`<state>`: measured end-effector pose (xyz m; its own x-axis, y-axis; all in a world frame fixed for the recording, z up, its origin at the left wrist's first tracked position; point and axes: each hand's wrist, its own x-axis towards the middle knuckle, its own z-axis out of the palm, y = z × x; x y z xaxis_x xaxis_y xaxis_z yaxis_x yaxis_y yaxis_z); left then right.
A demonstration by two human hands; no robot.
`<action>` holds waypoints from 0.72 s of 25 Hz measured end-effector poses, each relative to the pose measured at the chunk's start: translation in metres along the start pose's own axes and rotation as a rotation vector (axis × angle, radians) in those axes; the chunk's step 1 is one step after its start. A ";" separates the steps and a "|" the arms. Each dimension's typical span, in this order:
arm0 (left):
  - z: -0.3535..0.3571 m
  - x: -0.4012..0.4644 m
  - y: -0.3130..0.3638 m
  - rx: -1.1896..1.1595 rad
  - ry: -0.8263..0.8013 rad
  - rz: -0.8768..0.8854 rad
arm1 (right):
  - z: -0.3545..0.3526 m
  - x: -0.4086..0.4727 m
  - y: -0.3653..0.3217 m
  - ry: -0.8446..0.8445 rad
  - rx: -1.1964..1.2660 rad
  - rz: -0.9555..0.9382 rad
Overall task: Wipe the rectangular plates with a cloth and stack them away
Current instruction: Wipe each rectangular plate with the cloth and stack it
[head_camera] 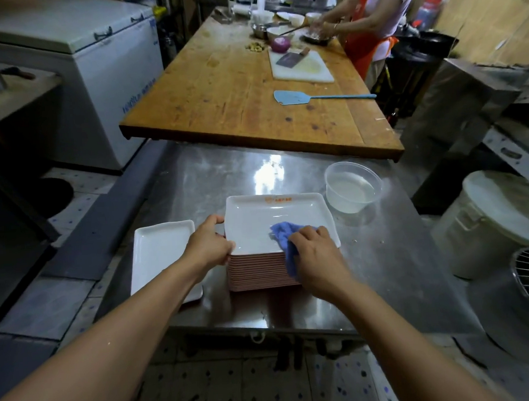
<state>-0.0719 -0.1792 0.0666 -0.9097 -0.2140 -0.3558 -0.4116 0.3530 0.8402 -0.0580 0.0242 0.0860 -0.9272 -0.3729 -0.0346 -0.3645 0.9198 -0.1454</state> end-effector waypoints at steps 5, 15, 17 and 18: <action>-0.003 -0.005 -0.002 -0.130 -0.066 -0.004 | 0.026 0.022 -0.060 0.044 0.106 -0.124; 0.004 -0.010 0.003 0.097 0.008 0.073 | 0.023 -0.002 -0.016 0.233 -0.082 -0.080; 0.006 -0.011 0.006 0.170 0.041 0.109 | 0.015 -0.011 0.010 0.219 -0.134 0.008; 0.007 -0.011 0.006 0.201 0.055 0.120 | 0.012 -0.015 0.022 0.190 -0.160 0.036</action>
<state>-0.0651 -0.1683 0.0728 -0.9509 -0.2066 -0.2305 -0.3078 0.5522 0.7748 -0.0508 0.0490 0.0717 -0.9339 -0.3239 0.1513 -0.3260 0.9453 0.0111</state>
